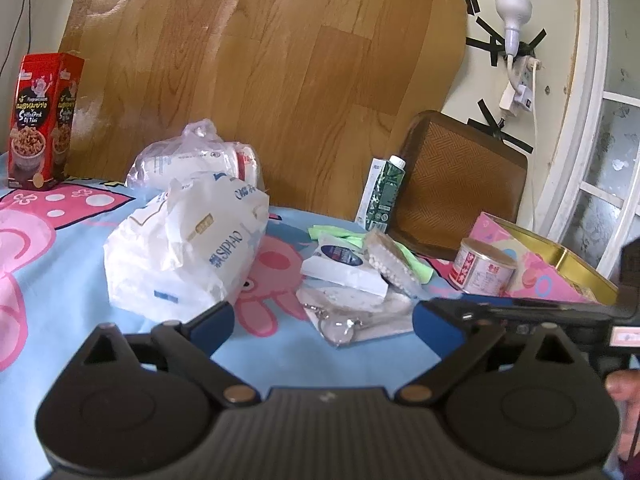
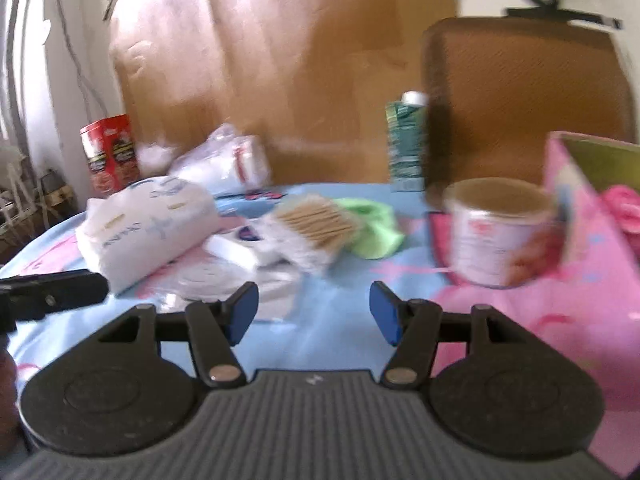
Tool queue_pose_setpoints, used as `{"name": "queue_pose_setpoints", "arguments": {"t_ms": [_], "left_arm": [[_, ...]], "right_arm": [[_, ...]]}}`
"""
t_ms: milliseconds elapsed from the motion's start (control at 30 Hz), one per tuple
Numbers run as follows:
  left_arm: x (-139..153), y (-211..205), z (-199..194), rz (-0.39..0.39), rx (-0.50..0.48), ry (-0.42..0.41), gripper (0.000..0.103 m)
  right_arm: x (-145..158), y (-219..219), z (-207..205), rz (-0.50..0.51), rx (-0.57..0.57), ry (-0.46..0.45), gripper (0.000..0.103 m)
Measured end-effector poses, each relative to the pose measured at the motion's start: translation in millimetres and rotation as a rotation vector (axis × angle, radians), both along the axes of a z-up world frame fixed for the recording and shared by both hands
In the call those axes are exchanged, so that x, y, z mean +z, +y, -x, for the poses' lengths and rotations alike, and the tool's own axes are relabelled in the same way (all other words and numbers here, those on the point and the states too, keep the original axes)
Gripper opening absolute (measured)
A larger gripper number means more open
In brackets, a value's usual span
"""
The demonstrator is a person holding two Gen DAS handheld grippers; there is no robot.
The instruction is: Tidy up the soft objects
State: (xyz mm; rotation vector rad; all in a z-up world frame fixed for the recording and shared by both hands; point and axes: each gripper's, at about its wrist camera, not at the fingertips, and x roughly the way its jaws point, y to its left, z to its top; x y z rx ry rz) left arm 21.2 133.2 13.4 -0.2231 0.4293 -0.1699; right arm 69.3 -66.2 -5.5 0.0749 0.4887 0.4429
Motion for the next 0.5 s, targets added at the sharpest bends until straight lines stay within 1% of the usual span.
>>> {"name": "queue_pose_setpoints", "arguments": {"t_ms": [133,200,367,467,500], "left_arm": [[0,3,0,0.017,0.004,0.000,0.100],[0,6,0,0.030,0.004,-0.001,0.100],[-1,10,-1,0.061,-0.007,0.008,0.100],[-1,11,-2,0.074,-0.011,0.011,0.100],[-1,12,-3,0.079,-0.011,0.013,0.100]], "right_arm": [[0,25,-7,0.008,0.075,0.021,0.064],[2,29,-8,0.005,0.085,0.015,0.064],[6,25,-13,-0.014,0.031,0.002,0.064],[9,29,-25,0.040,-0.007,0.002,0.065],[9,31,-30,0.054,-0.013,0.003,0.068]]}}
